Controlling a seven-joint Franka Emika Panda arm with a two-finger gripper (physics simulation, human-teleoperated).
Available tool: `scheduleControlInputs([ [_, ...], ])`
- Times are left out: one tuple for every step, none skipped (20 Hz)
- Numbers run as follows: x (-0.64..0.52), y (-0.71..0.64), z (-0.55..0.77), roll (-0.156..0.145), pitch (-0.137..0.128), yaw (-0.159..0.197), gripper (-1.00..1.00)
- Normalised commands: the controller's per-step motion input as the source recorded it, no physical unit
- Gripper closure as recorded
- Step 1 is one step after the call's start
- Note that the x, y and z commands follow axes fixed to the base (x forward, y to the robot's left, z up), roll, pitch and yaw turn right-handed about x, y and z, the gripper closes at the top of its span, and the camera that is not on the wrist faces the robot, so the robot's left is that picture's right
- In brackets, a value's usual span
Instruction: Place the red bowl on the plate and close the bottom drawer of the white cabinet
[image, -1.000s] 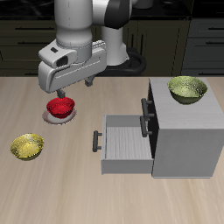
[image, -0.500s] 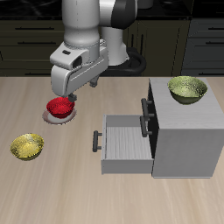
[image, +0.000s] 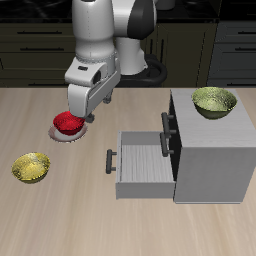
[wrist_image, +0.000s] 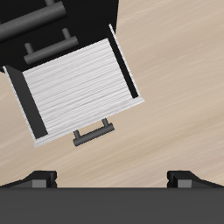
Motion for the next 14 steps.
scheduleControlInputs([
  [-0.02, -0.03, -0.03, -0.010, -0.036, 0.125, -1.00],
  [-0.01, -0.09, -0.08, -0.046, -0.197, 0.335, -1.00],
  [-0.03, 0.07, -0.07, 0.032, 0.090, -0.075, -1.00],
  [-0.17, -0.02, -0.30, 0.044, 0.029, 0.288, -1.00],
  [0.00, -0.10, -0.04, -0.019, -0.269, 0.511, -1.00],
  [0.08, -0.05, -0.02, -0.006, -0.108, 0.236, -1.00],
  [0.00, 0.01, -0.02, -0.002, 0.066, -0.071, -1.00],
  [0.03, 0.03, -0.12, 0.043, -0.063, 0.221, -1.00],
  [-0.04, 0.05, -0.10, 0.014, 0.062, 0.020, -1.00],
  [0.00, 0.07, -0.12, 0.064, 0.063, -0.023, -1.00],
  [-0.02, 0.00, -0.11, -0.002, -0.033, 0.146, -1.00],
  [0.07, 0.01, -0.02, 0.001, 0.030, -0.066, -1.00],
  [0.00, 0.02, -0.07, 0.018, -0.013, 0.062, -1.00],
  [-0.08, 0.00, -0.10, 0.026, -0.210, 0.390, -1.00],
])
